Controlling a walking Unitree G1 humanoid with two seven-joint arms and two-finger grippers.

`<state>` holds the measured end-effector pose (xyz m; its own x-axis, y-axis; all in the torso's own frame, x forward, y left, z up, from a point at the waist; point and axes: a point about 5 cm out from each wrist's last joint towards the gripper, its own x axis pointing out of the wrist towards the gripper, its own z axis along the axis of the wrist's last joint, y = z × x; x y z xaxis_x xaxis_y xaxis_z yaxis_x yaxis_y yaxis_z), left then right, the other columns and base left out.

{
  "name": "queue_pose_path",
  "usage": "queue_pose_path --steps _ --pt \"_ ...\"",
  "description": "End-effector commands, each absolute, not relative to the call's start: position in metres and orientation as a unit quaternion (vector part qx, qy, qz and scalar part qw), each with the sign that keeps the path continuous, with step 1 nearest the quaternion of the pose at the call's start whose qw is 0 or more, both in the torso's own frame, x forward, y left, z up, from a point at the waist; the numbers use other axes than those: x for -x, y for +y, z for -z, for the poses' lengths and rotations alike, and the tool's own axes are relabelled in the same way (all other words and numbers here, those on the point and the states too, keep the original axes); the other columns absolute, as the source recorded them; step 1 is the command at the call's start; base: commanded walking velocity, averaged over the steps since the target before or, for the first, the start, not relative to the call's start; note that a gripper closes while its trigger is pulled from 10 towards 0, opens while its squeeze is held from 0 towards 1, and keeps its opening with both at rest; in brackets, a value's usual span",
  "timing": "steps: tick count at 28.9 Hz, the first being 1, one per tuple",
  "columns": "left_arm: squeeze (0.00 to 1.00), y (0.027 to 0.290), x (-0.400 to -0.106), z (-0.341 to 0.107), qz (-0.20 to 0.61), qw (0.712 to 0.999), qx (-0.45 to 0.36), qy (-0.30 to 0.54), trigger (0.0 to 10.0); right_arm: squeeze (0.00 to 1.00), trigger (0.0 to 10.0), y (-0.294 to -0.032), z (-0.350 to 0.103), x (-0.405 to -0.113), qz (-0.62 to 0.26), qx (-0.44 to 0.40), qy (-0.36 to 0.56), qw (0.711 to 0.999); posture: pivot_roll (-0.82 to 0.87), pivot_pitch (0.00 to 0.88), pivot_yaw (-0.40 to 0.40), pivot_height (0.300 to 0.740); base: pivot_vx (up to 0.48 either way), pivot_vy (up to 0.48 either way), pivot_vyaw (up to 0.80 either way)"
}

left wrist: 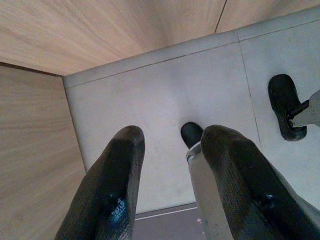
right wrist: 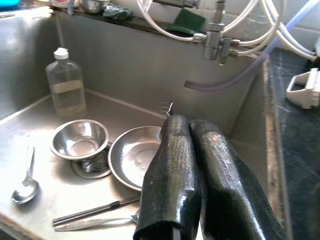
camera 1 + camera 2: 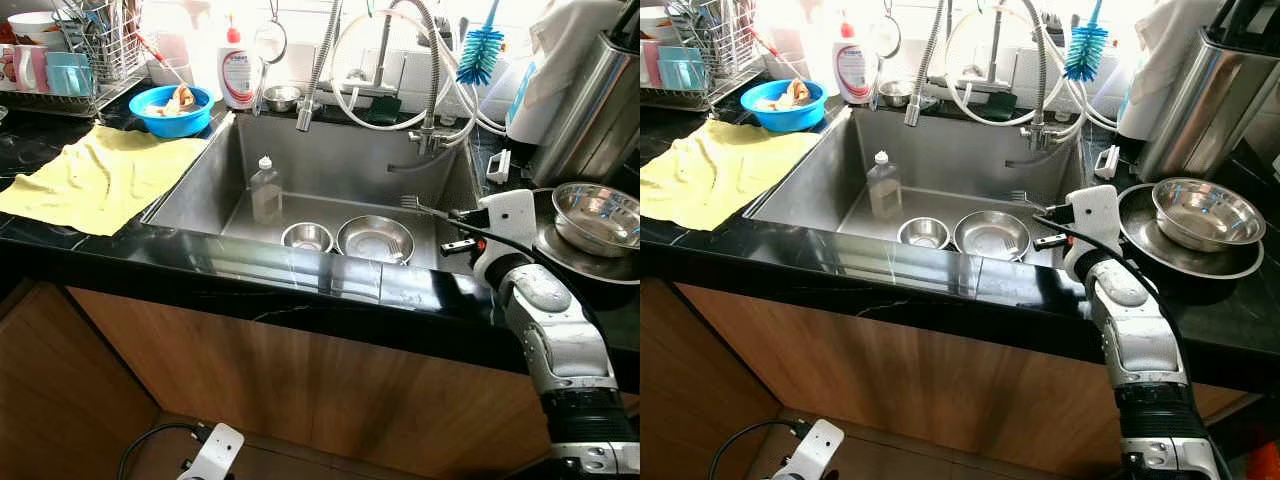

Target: Kitchen organization

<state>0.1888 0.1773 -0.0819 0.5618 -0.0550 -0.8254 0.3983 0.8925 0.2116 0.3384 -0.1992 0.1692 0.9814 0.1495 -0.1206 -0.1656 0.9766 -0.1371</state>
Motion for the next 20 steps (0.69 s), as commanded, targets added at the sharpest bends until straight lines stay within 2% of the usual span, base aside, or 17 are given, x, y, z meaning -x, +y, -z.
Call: queue_pose_path --steps 1,2,3,14,16,17,18,19,20 --pt "0.00 0.178 -0.186 0.083 0.135 0.859 -0.198 0.453 10.0 0.52 10.0 -0.197 -0.172 -0.341 -0.085 0.074 0.052 0.992 -0.11 0.000 -0.058 0.740 0.000 0.000 0.00" --pt "0.00 0.178 -0.185 0.084 0.136 0.859 -0.198 0.453 10.0 0.54 10.0 -0.197 -0.172 -0.340 -0.085 0.074 0.053 0.992 -0.11 0.000 -0.058 0.740 0.000 0.000 0.00" --pt "0.00 0.178 -0.185 0.084 0.136 0.858 -0.198 0.453 10.0 0.69 10.0 -0.197 -0.171 -0.340 -0.085 0.073 0.053 0.992 -0.11 0.000 -0.057 0.740 0.000 0.000 0.00" --pt "0.00 0.180 -0.185 0.084 0.139 0.857 -0.201 0.455 10.0 0.68 10.0 -0.193 -0.168 -0.340 -0.078 0.067 0.053 0.993 -0.11 0.000 -0.043 0.740 0.000 0.000 0.00" --pt "0.00 0.180 -0.185 0.083 0.139 0.856 -0.202 0.454 10.0 0.58 10.0 -0.196 -0.170 -0.339 -0.058 0.073 0.045 0.995 -0.11 0.000 -0.044 0.740 0.000 0.000 0.00" --pt "0.00 0.180 -0.185 0.083 0.139 0.856 -0.202 0.454 10.0 0.21 10.0 -0.198 -0.172 -0.339 -0.049 0.077 0.037 0.995 -0.12 0.000 -0.043 0.740 0.000 0.000 0.00" --pt "0.00 0.180 -0.185 0.083 0.139 0.857 -0.202 0.454 10.0 0.21 10.0 -0.199 -0.174 -0.339 -0.043 0.080 0.031 0.995 -0.12 0.000 -0.043 0.740 0.000 0.000 0.00" --pt "0.00 0.180 -0.185 0.083 0.138 0.857 -0.202 0.454 10.0 0.00 10.0 -0.203 -0.180 -0.338 -0.024 0.073 0.017 0.997 -0.12 0.000 -0.041 0.740 0.000 0.000 0.00" --pt "0.00 0.180 -0.186 0.083 0.138 0.857 -0.202 0.454 10.0 0.00 10.0 -0.205 -0.182 -0.338 -0.016 0.070 0.013 0.997 -0.12 0.000 -0.039 0.740 0.000 0.000 0.00"
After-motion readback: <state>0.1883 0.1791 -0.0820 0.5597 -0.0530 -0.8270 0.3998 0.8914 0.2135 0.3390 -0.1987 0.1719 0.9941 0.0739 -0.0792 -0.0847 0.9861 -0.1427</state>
